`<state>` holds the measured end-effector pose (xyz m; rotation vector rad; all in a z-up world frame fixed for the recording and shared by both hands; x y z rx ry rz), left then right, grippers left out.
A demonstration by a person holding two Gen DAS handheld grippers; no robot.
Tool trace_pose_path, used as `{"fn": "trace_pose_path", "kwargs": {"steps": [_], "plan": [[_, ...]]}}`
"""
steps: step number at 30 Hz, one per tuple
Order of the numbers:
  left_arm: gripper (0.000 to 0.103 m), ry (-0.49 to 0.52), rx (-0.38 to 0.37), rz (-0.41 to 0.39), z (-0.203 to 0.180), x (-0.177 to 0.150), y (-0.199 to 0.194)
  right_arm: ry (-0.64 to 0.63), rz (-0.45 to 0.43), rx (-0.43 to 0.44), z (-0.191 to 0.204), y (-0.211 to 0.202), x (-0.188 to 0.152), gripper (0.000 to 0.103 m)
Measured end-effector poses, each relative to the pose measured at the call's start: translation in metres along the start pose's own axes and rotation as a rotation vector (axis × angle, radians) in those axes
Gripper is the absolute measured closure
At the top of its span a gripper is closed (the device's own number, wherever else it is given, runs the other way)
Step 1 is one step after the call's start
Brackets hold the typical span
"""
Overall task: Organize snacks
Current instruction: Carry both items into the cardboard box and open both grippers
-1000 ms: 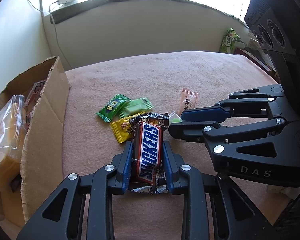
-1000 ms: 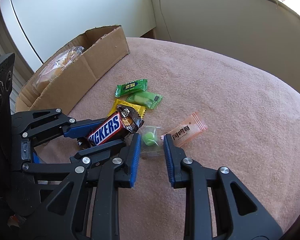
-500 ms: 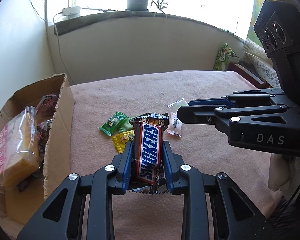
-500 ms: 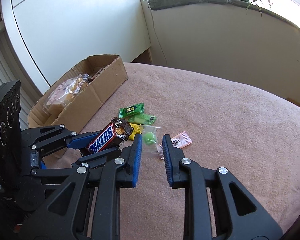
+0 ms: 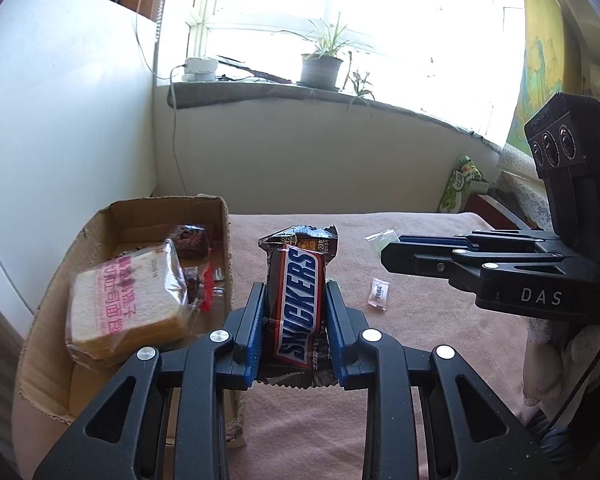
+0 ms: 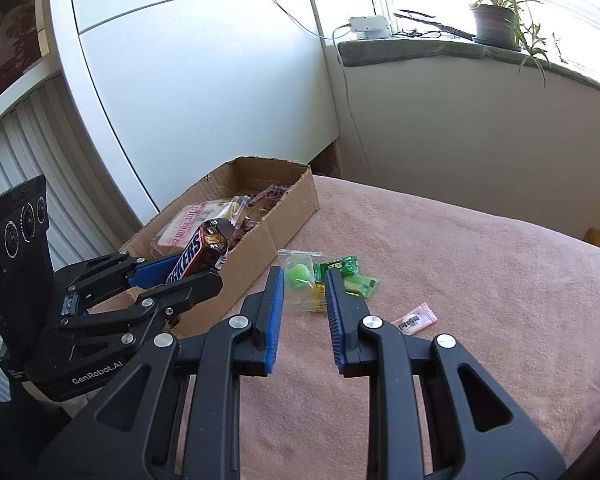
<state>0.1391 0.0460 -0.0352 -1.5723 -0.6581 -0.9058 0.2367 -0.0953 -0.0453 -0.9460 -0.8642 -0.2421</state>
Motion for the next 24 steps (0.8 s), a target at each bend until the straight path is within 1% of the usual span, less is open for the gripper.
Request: {"fn": "trace_pose_path", "kwargs": {"steps": [6, 11, 15, 19, 24], "plan": [[0.076, -0.058, 0.049, -0.021, 0.029, -0.01, -0.014, -0.026, 0.005, 0.045, 0.028, 0.014, 0.006, 0.081], [0.076, -0.092, 0.084, -0.027, 0.047, -0.02, -0.026, -0.048, 0.019, 0.075, 0.046, 0.031, 0.007, 0.081], [0.076, -0.126, 0.101, -0.033, 0.062, -0.028, -0.033, -0.064, 0.034, 0.1, 0.061, 0.042, 0.006, 0.081], [0.076, -0.147, 0.111, -0.038, 0.07, -0.031, -0.037, -0.085, 0.051, 0.118, 0.077, 0.055, 0.002, 0.081], [0.076, -0.15, 0.125, -0.039, 0.075, -0.035, -0.04, -0.105, 0.071, 0.137, 0.093, 0.068, -0.001, 0.081]]}}
Point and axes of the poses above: each gripper's, at about its wrist camera, not at the fingertips, and y roughly the way its jaws point, z to its left, x to its top, the point moved 1 cm from there along y, roughly the way its jaws point, and after that the axes turned 6 degrees about y, right-handed, at the moved point
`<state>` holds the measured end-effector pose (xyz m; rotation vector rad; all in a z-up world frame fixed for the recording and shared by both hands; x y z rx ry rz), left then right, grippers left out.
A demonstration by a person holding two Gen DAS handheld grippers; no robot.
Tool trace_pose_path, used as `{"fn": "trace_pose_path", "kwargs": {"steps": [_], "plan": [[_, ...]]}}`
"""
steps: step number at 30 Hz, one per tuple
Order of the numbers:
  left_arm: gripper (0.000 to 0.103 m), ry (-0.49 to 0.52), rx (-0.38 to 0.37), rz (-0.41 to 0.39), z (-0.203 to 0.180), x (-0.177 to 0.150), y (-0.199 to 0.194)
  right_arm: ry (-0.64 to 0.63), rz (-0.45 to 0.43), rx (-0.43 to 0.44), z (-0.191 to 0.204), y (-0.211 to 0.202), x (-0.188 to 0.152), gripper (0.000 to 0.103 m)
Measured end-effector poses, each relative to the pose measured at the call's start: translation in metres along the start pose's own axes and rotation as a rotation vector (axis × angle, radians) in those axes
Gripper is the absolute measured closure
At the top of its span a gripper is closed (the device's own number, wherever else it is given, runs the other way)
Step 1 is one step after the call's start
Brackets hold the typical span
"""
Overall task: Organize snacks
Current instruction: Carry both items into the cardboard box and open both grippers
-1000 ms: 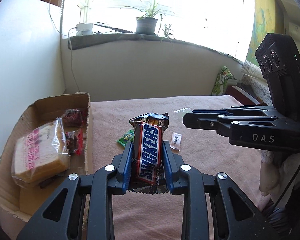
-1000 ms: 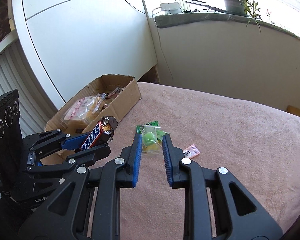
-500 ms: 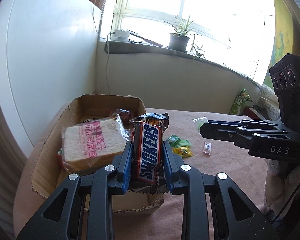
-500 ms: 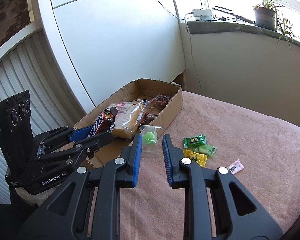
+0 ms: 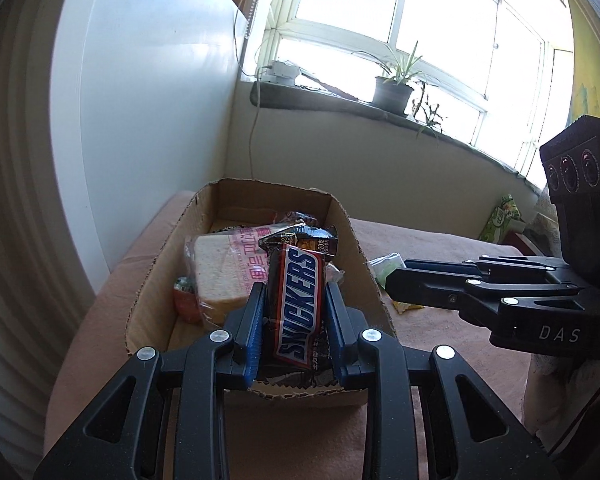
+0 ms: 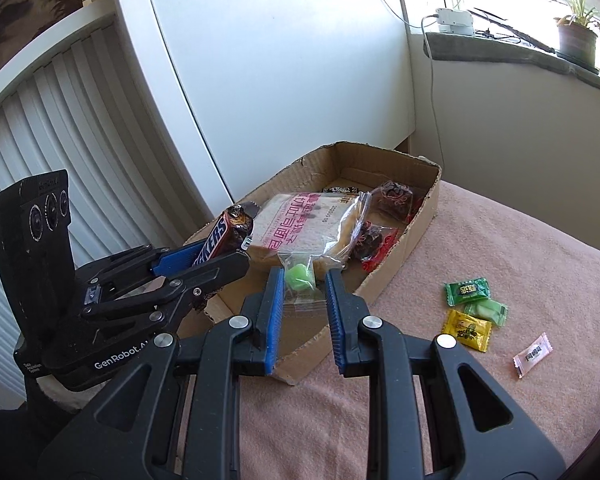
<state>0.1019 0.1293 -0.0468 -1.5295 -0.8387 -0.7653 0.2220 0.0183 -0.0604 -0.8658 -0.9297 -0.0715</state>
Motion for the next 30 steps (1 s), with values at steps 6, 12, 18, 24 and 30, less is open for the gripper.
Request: {"fn": "trace_pose_path", "kwargs": {"steps": [6, 12, 18, 24, 30], "plan": [[0.076, -0.01, 0.015, -0.003, 0.008, -0.004, -0.004, -0.009, 0.018, 0.015, 0.009, 0.011, -0.001, 0.081], [0.076, -0.015, 0.024, -0.001, 0.012, -0.005, -0.005, -0.015, 0.027, 0.015, 0.013, 0.018, -0.001, 0.081], [0.076, -0.014, 0.034, 0.002, 0.011, -0.004, -0.005, -0.013, 0.037, 0.013, 0.013, 0.024, -0.002, 0.081], [0.076, -0.015, 0.036, 0.007, 0.011, -0.003, -0.003, -0.019, 0.035, 0.013, 0.015, 0.024, -0.003, 0.081], [0.076, -0.009, 0.044, 0.004, 0.009, -0.003, -0.003, -0.03, 0.038, 0.002, 0.016, 0.024, -0.004, 0.079]]}}
Point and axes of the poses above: each gripper's, at about its wrist camera, not at the fingertips, and y roughly the way its jaws point, z to its left, x to its top, the point moved 1 cm from there along y, roughly the way its jaws point, and after that the axes turned 6 degrees about y, right-handed, at the moved point
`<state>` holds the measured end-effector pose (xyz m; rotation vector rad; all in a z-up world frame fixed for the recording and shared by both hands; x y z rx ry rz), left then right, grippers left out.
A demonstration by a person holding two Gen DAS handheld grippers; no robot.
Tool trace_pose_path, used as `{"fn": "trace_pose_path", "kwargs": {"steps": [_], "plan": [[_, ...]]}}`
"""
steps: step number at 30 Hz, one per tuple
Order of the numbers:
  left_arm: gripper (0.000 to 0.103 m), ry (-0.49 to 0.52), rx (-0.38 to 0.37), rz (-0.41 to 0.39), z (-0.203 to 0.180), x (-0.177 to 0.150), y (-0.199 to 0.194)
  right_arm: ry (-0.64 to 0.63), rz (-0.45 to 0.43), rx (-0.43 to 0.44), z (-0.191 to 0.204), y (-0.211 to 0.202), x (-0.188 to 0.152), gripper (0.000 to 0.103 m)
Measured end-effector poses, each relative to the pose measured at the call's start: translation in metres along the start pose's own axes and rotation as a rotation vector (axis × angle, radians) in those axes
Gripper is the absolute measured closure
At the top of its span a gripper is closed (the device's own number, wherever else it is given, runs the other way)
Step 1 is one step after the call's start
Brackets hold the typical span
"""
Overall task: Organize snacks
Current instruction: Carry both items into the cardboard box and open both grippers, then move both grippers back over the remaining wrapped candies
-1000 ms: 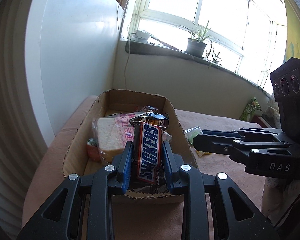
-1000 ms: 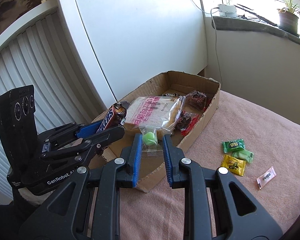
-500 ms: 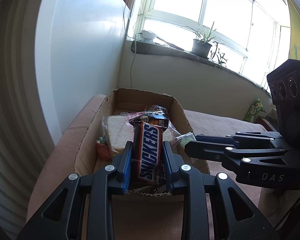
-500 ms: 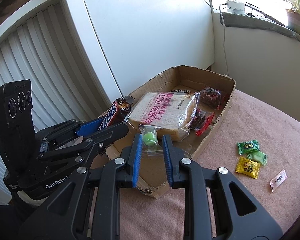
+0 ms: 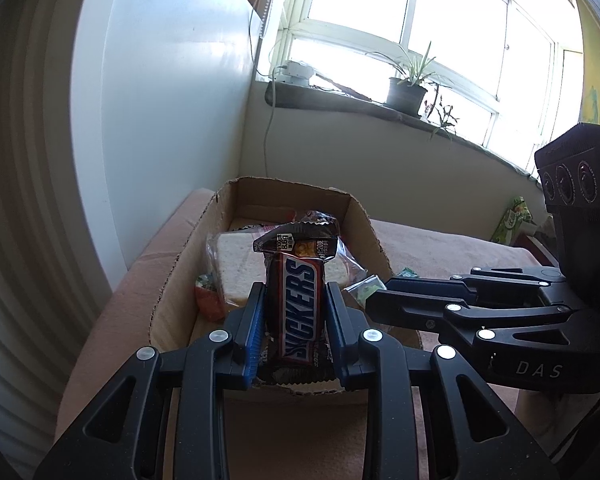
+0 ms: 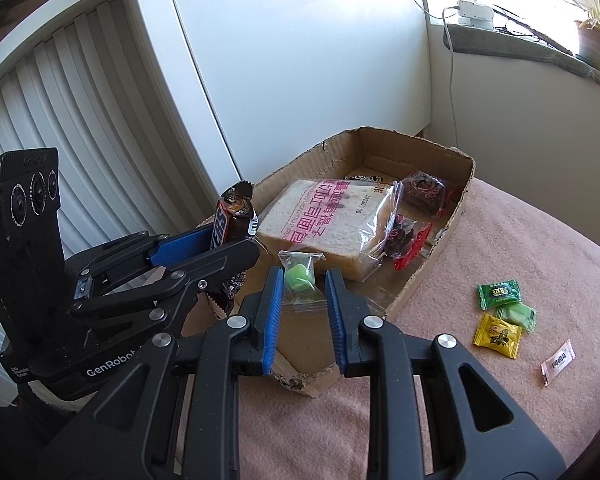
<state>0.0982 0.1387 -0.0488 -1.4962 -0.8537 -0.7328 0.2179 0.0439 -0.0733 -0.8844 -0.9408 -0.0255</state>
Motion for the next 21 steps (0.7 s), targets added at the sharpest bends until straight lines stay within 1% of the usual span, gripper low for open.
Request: {"fn": "trace_pose_path", "kwargs": {"steps": [1, 2, 5, 6, 11, 15, 21], "plan": [[0.076, 0.0, 0.001, 0.0, 0.0, 0.0, 0.0, 0.001, -0.001, -0.004, 0.0, 0.0, 0.0, 0.078], [0.076, -0.001, 0.002, 0.001, 0.0, 0.0, 0.0, 0.002, -0.002, -0.004, -0.001, -0.001, 0.0, 0.075], [0.076, -0.009, 0.007, -0.01, 0.002, 0.001, -0.002, 0.003, -0.014, -0.009, -0.002, -0.004, 0.0, 0.06], [0.076, -0.011, 0.006, -0.013, 0.002, 0.0, -0.003, 0.003, -0.019, -0.013, -0.002, -0.005, 0.001, 0.057], [0.073, 0.002, 0.009, -0.01, -0.001, 0.0, -0.002, 0.006, -0.025, -0.02, -0.005, -0.007, 0.001, 0.056], [0.073, -0.001, 0.011, -0.014, 0.0, 0.001, -0.003, 0.013, -0.026, -0.029, -0.007, -0.008, 0.0, 0.052], [0.073, 0.0, 0.011, -0.016, -0.002, 0.001, -0.003, 0.02, -0.035, -0.039, -0.012, -0.014, -0.001, 0.051]]}}
Point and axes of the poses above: each gripper's, at about its wrist camera, not at the fingertips, and y roughly the way its jaws point, z to its left, x to its top, the point moved 1 cm from there along y, roughly the way its jaws point, and after that the axes turned 6 degrees about y, right-handed, at the moved point
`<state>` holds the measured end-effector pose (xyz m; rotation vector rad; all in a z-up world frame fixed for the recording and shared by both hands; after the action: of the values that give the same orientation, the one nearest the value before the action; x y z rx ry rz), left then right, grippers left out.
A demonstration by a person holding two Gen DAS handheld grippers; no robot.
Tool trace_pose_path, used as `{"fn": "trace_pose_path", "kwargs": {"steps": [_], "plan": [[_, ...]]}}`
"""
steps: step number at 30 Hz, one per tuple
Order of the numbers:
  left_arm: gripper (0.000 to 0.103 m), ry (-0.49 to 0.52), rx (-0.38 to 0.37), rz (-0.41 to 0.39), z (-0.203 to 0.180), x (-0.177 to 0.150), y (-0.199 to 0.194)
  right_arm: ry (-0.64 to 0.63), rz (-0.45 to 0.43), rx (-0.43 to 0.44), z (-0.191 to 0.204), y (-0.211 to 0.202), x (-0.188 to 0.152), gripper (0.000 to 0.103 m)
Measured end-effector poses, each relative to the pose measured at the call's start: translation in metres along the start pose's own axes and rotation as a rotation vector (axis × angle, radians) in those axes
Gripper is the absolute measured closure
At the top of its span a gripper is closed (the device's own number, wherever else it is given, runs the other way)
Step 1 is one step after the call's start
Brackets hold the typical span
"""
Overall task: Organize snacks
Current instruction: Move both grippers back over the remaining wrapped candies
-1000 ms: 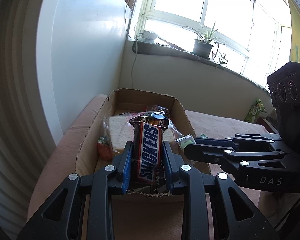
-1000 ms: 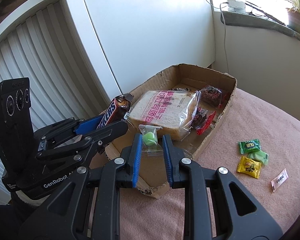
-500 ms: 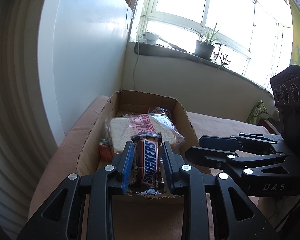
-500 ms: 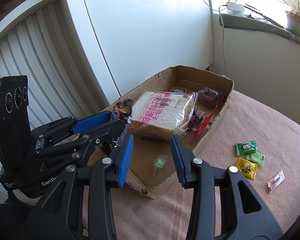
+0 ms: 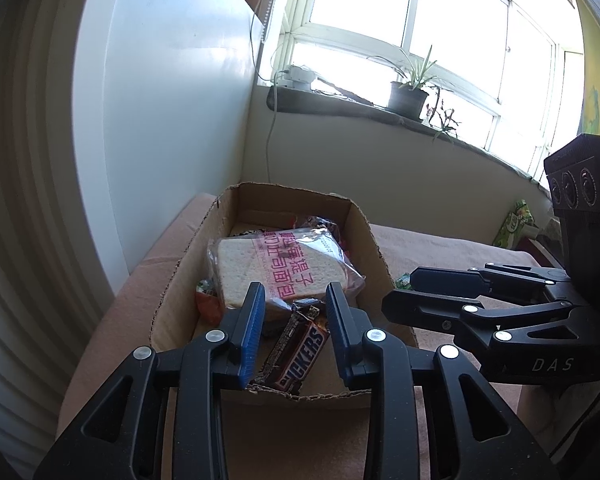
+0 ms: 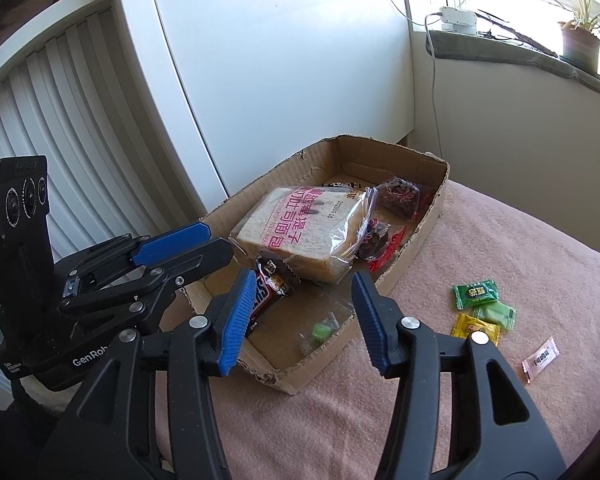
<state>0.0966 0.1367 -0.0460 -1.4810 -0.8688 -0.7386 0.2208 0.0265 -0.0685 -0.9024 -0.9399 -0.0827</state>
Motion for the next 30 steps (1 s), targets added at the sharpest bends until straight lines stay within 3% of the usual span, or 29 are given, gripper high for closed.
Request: {"fn": "trace_pose_path", "kwargs": {"steps": [7, 10, 13, 24, 30], "plan": [[0.073, 0.021, -0.004, -0.008, -0.011, 0.005, 0.001, 0.013, -0.009, -0.019, -0.011, -0.009, -0.002, 0.049], [0.073, 0.033, -0.008, -0.011, -0.018, 0.007, 0.002, 0.018, -0.029, -0.036, -0.017, -0.017, -0.002, 0.038], [0.069, 0.041, -0.017, -0.012, -0.025, 0.01, 0.004, 0.031, -0.053, -0.06, -0.029, -0.028, 0.0, 0.036], [0.069, 0.1, -0.077, -0.015, -0.069, 0.02, 0.012, 0.196, -0.104, -0.191, -0.121, -0.068, -0.006, 0.036], [0.069, 0.151, -0.146, 0.042, -0.104, 0.016, 0.031, 0.255, -0.051, -0.243, -0.163, -0.066, -0.017, 0.036]]}}
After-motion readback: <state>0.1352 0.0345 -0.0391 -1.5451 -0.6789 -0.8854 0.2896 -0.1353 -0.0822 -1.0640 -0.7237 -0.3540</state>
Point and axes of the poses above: each gripper's, at about its wrist camera, not at the fingertips, and y roughly the way its jaws point, z to its left, x to its top, the point moved 1 cm from there along y, roughly the way its jaws point, and after that the axes turned 6 degrees about y, right-handed, at the moved point
